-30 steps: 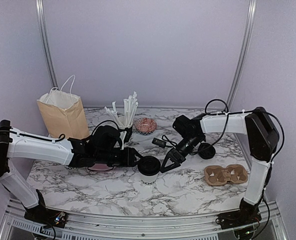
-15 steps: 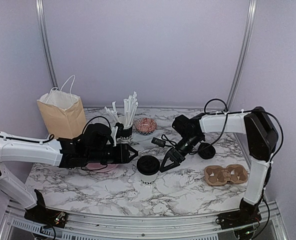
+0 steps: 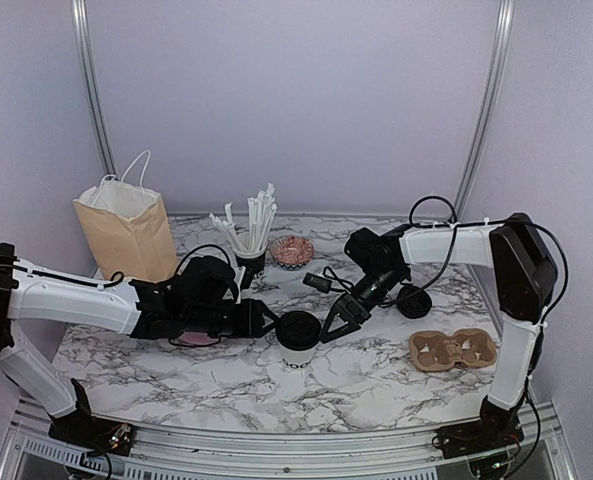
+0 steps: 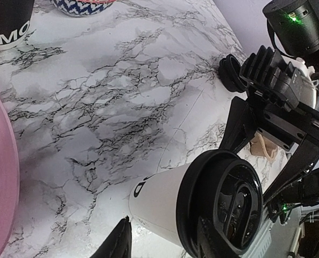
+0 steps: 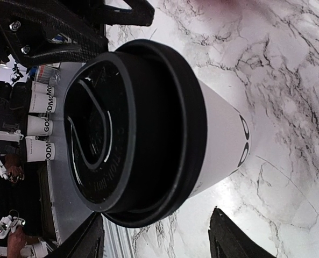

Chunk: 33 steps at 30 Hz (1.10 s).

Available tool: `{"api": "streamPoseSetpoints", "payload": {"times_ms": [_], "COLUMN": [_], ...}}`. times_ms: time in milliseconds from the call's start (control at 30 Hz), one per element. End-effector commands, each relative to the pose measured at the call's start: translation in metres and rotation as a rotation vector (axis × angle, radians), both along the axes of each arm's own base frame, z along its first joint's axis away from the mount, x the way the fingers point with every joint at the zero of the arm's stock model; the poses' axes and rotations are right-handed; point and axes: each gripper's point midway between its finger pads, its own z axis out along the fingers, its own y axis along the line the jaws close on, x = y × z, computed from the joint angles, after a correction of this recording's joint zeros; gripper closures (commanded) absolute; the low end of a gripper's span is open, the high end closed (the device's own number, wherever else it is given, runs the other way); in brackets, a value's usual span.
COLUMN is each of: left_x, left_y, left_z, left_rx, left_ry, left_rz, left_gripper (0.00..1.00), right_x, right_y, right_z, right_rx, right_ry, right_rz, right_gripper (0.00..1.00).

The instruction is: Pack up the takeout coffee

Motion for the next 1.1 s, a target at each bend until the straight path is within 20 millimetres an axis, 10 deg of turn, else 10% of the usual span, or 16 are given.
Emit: {"api": "streamPoseSetpoints", "payload": {"times_ms": [0, 333, 767, 1067], "left_x": [0.001, -0.003, -0.017, -0.01], "left_y": [-0.008, -0.007, 0.024, 0.007], "left_z": [0.004, -0.013, -0.071, -0.038], "left_rx": [-0.018, 0.005, 0.132, 0.08], "left_ry": [0.007, 0.05, 0.151, 0.076], "left_rz": [-0.024, -0.024, 0.033, -0.009], "left_gripper": [0.58, 0.61, 0.67, 0.67], "right_x": [0.005, 0.008, 0.043, 0.051], "right_y": [0.008, 0.009, -0.031, -0.019], "right_z": [0.015, 0.007, -0.089, -0.052], "right_rx": [0.05, 0.03, -0.374, -0.254], "right_ry": [-0.021, -0.005, -0.152, -0.193], "right_rz": [0.017, 0.012, -0.11, -0.091], "right_gripper": [0.36, 0.36, 0.44, 0.47]}}
